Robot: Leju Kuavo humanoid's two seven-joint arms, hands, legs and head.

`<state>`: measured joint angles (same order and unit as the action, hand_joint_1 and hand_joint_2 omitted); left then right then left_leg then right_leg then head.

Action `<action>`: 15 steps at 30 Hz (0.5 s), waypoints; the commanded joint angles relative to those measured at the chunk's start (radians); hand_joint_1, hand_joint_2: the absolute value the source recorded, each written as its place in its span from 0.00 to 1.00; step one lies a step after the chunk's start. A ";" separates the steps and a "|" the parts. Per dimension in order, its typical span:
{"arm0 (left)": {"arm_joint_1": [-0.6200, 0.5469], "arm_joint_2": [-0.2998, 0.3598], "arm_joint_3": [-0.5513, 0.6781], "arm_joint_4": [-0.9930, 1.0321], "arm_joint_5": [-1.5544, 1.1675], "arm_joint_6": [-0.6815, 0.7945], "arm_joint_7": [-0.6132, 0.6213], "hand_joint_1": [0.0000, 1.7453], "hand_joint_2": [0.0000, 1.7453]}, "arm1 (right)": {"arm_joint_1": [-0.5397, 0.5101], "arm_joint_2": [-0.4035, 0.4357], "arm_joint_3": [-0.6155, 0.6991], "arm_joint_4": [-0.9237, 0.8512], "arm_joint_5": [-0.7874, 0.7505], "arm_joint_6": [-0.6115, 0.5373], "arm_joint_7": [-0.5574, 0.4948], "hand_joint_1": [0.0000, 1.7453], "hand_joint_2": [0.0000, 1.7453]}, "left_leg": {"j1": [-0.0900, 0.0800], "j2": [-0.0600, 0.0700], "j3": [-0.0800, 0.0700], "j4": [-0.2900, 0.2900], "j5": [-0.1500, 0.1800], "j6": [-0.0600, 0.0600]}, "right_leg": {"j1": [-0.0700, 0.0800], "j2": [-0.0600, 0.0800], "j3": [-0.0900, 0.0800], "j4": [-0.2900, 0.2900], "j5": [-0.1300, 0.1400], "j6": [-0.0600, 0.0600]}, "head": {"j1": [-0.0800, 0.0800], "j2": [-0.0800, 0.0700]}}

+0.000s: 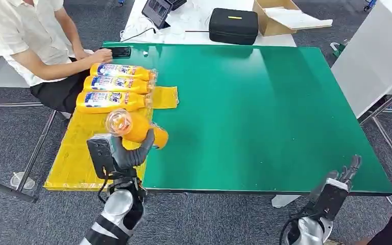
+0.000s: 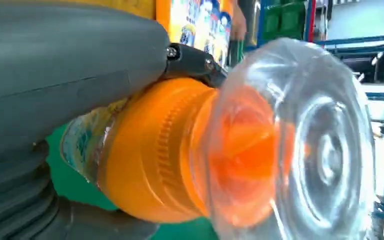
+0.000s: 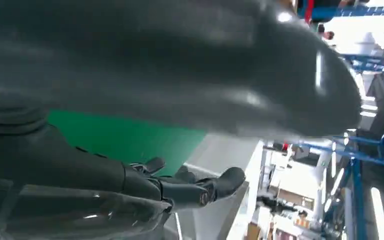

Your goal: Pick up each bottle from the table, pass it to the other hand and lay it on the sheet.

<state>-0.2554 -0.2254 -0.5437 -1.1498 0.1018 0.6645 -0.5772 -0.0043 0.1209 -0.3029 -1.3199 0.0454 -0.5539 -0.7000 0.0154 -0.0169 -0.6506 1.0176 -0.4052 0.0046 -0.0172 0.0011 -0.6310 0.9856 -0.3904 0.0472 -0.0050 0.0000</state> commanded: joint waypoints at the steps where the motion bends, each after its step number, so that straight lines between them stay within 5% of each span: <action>1: -0.054 0.033 0.034 0.095 -0.007 0.005 0.001 1.00 1.00 | 0.004 0.034 -0.048 -0.007 -0.002 0.003 0.002 0.00 0.00 | 0.000 0.002 0.003 -0.001 -0.001 0.000 | 0.000 0.000 0.002 -0.001 0.000 -0.001 | 0.000 0.000; 5: -0.073 0.027 0.071 0.151 -0.186 0.034 0.026 1.00 1.00 | 0.002 0.034 -0.050 -0.012 -0.001 0.011 0.002 0.00 0.00 | 0.000 0.002 0.005 -0.001 -0.002 0.001 | 0.000 0.001 0.005 -0.001 -0.001 -0.002 | 0.000 0.000; 8: -0.104 0.016 0.193 0.255 -0.639 0.034 0.123 0.99 1.00 | 0.006 0.027 -0.008 -0.039 0.025 0.020 0.002 0.00 0.00 | 0.000 0.003 0.006 -0.001 -0.001 0.000 | 0.000 0.001 0.005 -0.001 -0.001 -0.002 | 0.001 0.000; 10: -0.157 0.054 0.142 0.364 -0.828 0.032 0.256 0.87 1.00 | 0.003 0.018 0.029 -0.047 0.032 0.024 0.002 0.00 0.00 | 0.000 0.004 0.007 -0.001 -0.002 0.000 | 0.001 0.002 0.006 -0.001 -0.001 -0.002 | 0.001 0.000; 11: -0.176 0.073 0.122 0.394 -0.964 0.034 0.331 0.86 1.00 | 0.004 0.016 0.041 -0.048 0.037 0.030 0.002 0.00 1.00 | 0.000 0.003 0.006 -0.001 -0.001 0.000 | 0.000 0.002 0.005 -0.001 0.000 -0.002 | 0.000 0.000; 15: -0.258 0.111 0.059 0.540 -1.244 -0.029 0.521 0.90 1.00 | -0.011 0.015 0.066 -0.046 0.042 0.063 0.002 0.00 1.00 | 0.000 0.004 0.006 -0.001 -0.001 0.000 | 0.001 0.002 0.005 -0.001 0.000 -0.002 | 0.001 0.000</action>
<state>-0.3392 -0.1995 -0.4337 -0.9517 -0.8206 0.6802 -0.2660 0.0063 0.1373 -0.2967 -1.3604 0.0874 -0.5260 -0.7000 0.0153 -0.0163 -0.6502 1.0176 -0.4046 0.0047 -0.0170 0.0012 -0.6310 0.9857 -0.3901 0.0471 -0.0042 0.0000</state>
